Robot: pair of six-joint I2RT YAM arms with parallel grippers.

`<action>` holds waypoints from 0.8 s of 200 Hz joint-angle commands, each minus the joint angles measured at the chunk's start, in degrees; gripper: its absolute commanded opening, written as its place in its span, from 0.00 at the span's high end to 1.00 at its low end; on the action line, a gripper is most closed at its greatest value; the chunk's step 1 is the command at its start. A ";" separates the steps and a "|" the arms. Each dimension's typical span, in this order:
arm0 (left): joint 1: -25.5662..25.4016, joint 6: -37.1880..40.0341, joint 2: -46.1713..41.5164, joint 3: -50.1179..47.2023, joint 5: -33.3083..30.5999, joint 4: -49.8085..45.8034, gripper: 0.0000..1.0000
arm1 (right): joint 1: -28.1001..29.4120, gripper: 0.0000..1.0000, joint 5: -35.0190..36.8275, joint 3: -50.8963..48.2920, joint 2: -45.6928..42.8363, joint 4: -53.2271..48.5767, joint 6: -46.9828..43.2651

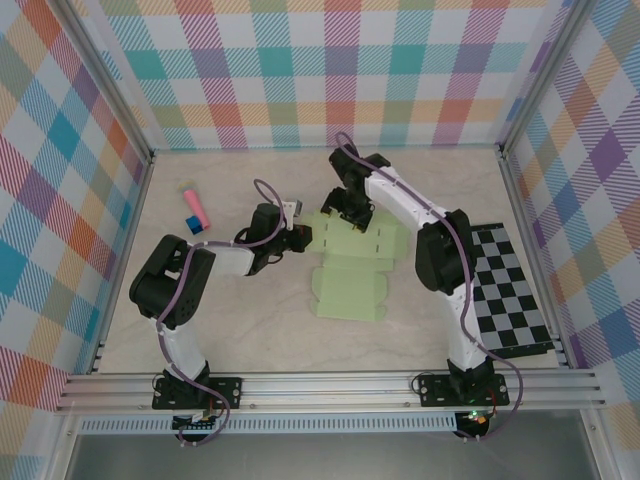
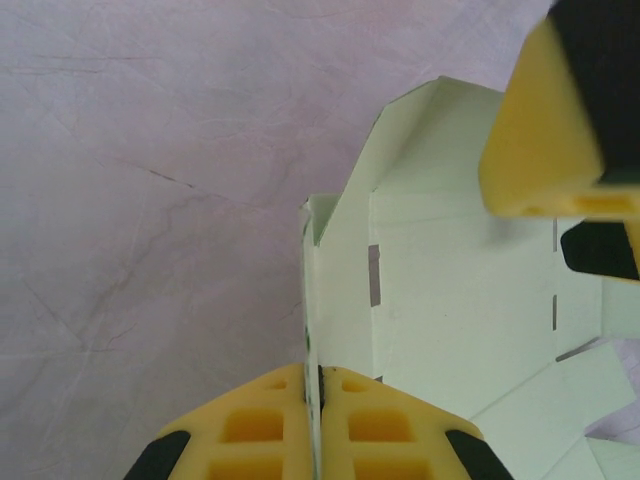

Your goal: Fold the paper box

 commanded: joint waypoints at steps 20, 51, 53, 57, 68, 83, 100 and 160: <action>-1.48 3.03 -2.22 -1.31 -0.82 3.17 1.00 | -0.43 0.19 -1.11 -1.12 -5.14 1.78 1.56; -2.67 5.56 -3.20 -1.30 -2.21 2.38 1.00 | -0.79 0.13 -5.34 1.00 -5.22 5.64 9.07; -2.67 5.57 -3.16 -1.21 -2.21 2.32 1.00 | -0.74 0.13 -5.38 1.33 -5.03 5.80 9.27; -2.74 5.58 -3.24 -1.19 -2.20 2.25 1.00 | -0.70 0.13 -5.27 1.93 -4.64 5.88 9.64; -2.76 5.54 -3.42 -1.13 -2.20 1.90 1.00 | -0.52 0.13 -4.80 4.22 -2.91 4.99 10.27; -2.76 5.07 -3.96 -1.50 -3.11 1.80 1.00 | -0.11 0.15 -4.18 7.26 -0.18 2.29 10.77; -2.72 4.99 -4.18 -1.69 -3.42 1.81 1.00 | 0.65 0.18 -3.31 7.13 0.75 1.19 10.78; -2.70 4.62 -3.30 -1.14 -3.73 1.33 1.00 | 1.58 0.23 1.69 0.04 -2.61 1.27 6.27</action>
